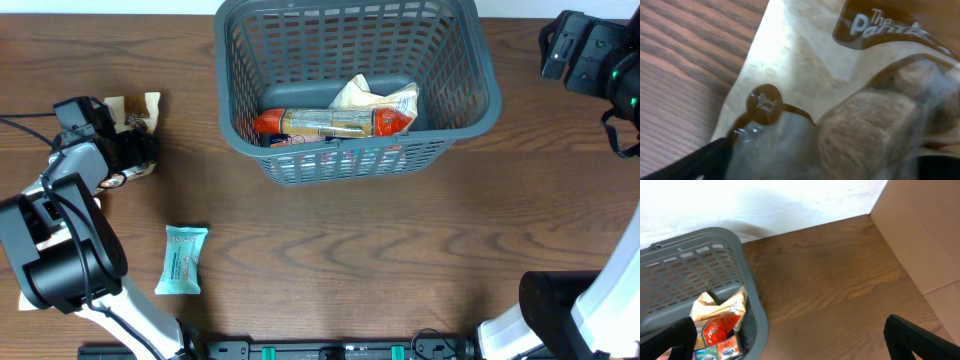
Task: Pack container
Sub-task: 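Close the left gripper on the top of the Pantree bag, then lift the Pantree bag with the left gripper and drop it into the basket, then move the left gripper back to the white pouch and grasp it, then lift the white pouch with the left gripper and drop it into the basket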
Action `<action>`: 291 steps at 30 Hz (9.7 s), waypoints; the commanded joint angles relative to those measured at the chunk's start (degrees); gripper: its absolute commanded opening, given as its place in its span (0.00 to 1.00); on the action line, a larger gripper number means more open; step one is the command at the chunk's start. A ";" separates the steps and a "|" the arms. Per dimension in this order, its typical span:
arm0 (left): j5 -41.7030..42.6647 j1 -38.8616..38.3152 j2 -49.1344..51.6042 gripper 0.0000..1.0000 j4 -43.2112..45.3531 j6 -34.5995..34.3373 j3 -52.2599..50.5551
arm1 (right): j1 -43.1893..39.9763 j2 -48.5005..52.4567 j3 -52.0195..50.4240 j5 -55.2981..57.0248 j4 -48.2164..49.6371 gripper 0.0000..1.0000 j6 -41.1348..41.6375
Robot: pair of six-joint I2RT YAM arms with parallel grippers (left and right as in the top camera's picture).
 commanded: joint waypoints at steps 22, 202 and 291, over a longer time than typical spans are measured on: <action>-1.77 0.20 4.96 0.06 -3.72 -1.09 -1.03 | -0.24 0.24 -0.13 -0.20 -0.20 0.99 -0.42; 0.46 33.27 -4.00 0.73 -29.09 46.34 -1.68 | -0.26 0.44 -0.13 -0.20 -0.20 0.99 -2.23; 58.38 14.40 -38.91 0.06 49.07 -31.43 -1.49 | -0.28 0.44 -0.13 1.38 -0.02 0.99 -2.19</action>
